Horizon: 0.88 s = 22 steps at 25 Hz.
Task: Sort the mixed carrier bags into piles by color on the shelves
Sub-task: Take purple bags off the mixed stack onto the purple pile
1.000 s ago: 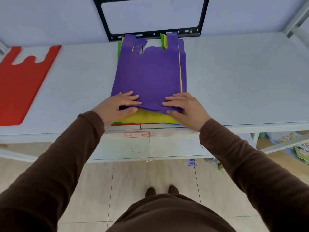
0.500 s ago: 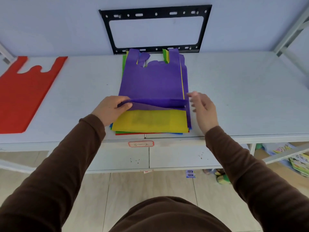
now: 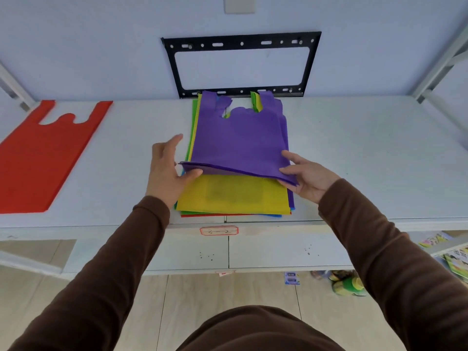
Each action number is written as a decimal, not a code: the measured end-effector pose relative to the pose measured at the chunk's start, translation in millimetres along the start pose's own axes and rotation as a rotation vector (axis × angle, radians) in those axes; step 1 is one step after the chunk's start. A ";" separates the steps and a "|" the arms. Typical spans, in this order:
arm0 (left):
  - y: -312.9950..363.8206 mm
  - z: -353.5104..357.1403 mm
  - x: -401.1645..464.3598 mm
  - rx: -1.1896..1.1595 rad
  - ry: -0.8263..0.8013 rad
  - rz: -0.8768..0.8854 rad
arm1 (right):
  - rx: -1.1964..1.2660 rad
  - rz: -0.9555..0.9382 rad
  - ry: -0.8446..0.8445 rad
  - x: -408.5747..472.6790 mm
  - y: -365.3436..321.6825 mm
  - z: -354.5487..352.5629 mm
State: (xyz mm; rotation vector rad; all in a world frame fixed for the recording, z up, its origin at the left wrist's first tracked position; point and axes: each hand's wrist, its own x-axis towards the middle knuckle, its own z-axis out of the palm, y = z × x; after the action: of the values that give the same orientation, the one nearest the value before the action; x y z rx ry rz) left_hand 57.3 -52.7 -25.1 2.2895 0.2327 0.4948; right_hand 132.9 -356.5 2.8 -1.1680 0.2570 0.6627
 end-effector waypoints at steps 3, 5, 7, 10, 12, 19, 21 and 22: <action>5.5 6.3 5.1 -0.331 -0.056 -0.401 | -0.045 0.006 -0.005 -3.2 -1.3 -11.9; 9.9 10.6 13.9 -0.731 -0.278 -0.665 | -0.088 0.002 -0.033 -7.4 0.0 -19.4; 11.1 11.6 27.5 -0.968 -0.444 -0.767 | -0.119 0.001 -0.068 -11.8 -0.2 -24.7; 13.6 13.6 53.2 -0.975 -0.547 -0.697 | -0.187 -0.010 -0.093 -13.9 0.4 -34.1; 19.3 16.7 69.3 -0.869 -0.599 -0.632 | -0.253 -0.018 -0.103 -15.1 -0.1 -37.9; 41.3 43.3 104.2 -0.436 -0.617 -0.500 | -0.361 -0.114 -0.105 -12.4 -3.2 -21.3; 46.3 28.7 125.8 -0.330 -0.613 -0.374 | -0.315 -0.165 -0.098 -8.2 -2.4 -4.8; 48.0 14.1 139.8 -0.291 -0.612 -0.315 | -0.274 -0.191 -0.096 -6.0 -2.5 8.3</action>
State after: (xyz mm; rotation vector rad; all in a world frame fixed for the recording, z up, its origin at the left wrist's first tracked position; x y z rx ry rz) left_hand 190.9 -51.2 39.8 1.9611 0.1925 -0.3176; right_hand 128.5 -351.6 11.1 -1.3981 -0.0289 0.5956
